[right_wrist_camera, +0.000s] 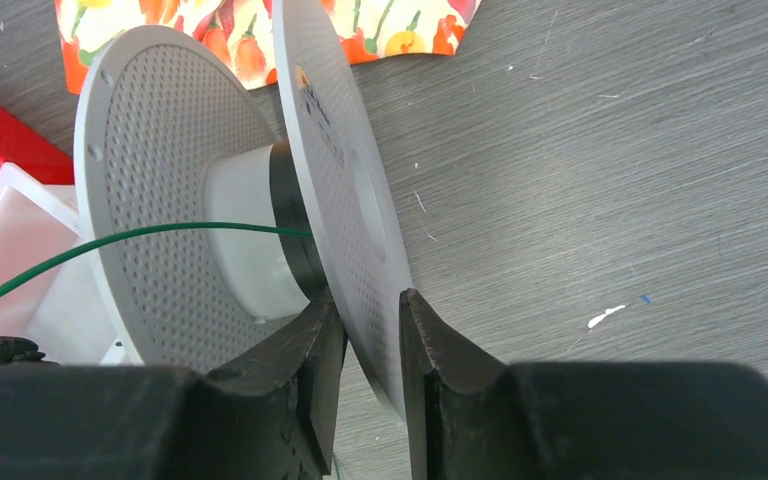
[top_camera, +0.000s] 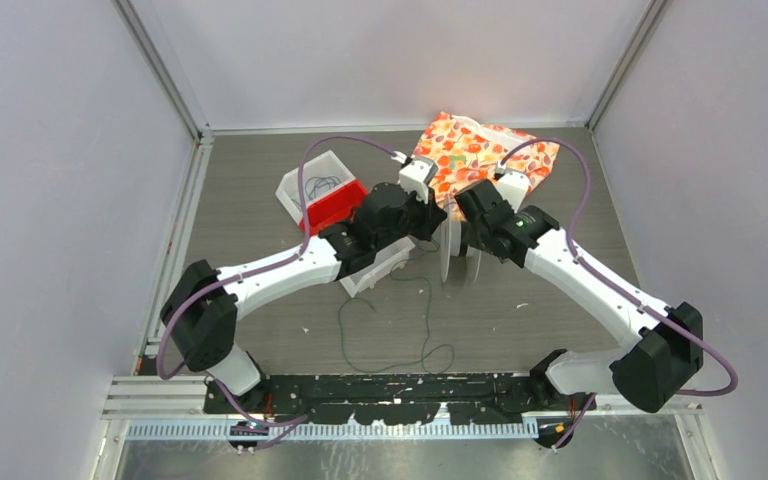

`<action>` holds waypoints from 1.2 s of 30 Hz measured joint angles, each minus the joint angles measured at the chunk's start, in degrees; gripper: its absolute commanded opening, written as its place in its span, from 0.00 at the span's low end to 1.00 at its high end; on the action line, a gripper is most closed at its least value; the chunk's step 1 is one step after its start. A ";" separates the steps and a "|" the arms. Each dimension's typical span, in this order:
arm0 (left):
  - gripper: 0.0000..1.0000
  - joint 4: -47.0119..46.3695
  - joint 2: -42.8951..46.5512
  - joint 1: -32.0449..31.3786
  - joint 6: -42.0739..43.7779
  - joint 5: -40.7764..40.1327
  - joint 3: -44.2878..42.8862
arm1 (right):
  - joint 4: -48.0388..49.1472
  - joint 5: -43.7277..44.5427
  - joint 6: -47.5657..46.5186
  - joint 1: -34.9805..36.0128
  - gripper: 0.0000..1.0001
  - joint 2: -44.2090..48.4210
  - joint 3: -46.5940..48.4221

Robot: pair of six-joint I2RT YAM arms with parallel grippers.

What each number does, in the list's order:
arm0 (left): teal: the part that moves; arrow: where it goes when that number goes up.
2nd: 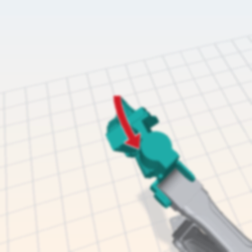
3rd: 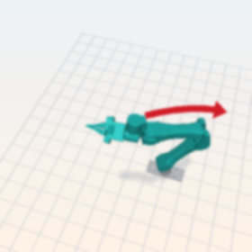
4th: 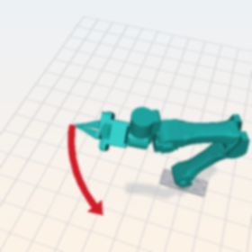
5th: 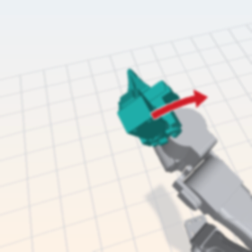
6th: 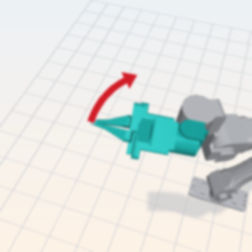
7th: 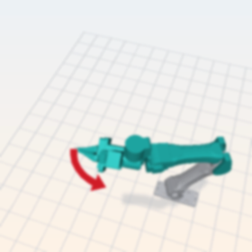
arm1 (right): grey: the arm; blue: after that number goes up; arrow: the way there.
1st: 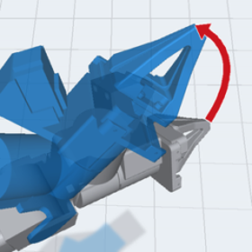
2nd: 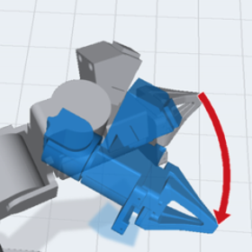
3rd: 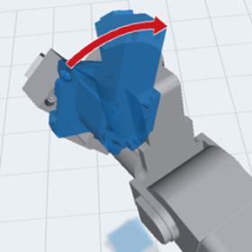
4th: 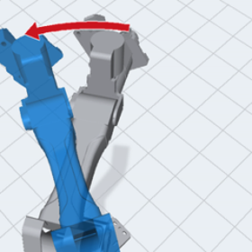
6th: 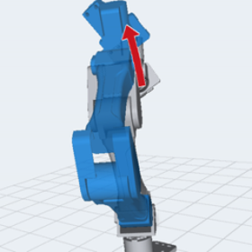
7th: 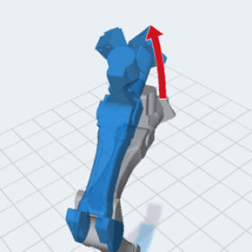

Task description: Wrap the cables

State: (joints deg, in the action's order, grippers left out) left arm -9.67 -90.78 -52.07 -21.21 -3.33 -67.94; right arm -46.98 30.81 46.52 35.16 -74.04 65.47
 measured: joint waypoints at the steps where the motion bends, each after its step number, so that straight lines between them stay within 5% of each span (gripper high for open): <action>1: 0.00 0.02 -0.09 0.00 -0.04 0.00 0.00 | -0.02 -0.04 -0.02 0.00 0.30 -0.07 0.00; 11: 0.00 0.04 -0.52 0.00 -0.87 0.15 0.00 | -0.20 -0.17 -0.96 0.04 0.01 -0.63 -0.04; 22: 0.01 1.68 -1.95 0.00 -0.81 0.83 -1.81 | -0.02 -3.37 -5.68 0.00 0.01 0.13 -0.07; 26: 0.24 5.16 -2.12 0.02 -0.57 0.94 -4.37 | -1.60 -4.68 -6.38 0.00 0.00 1.51 -0.07; 30: 0.66 12.74 -2.23 0.57 1.38 3.08 -11.58 | -4.13 -6.34 -7.65 -0.92 0.00 4.81 0.70; 36: 0.73 19.15 -1.86 3.19 2.29 7.96 -21.09 | -6.91 -11.72 -9.60 -6.43 0.01 9.35 6.12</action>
State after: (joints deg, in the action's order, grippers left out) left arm 9.47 -92.64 -48.88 -18.92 4.62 -89.03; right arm -53.89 19.09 36.93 28.73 -64.69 71.59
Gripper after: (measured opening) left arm 0.720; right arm 0.050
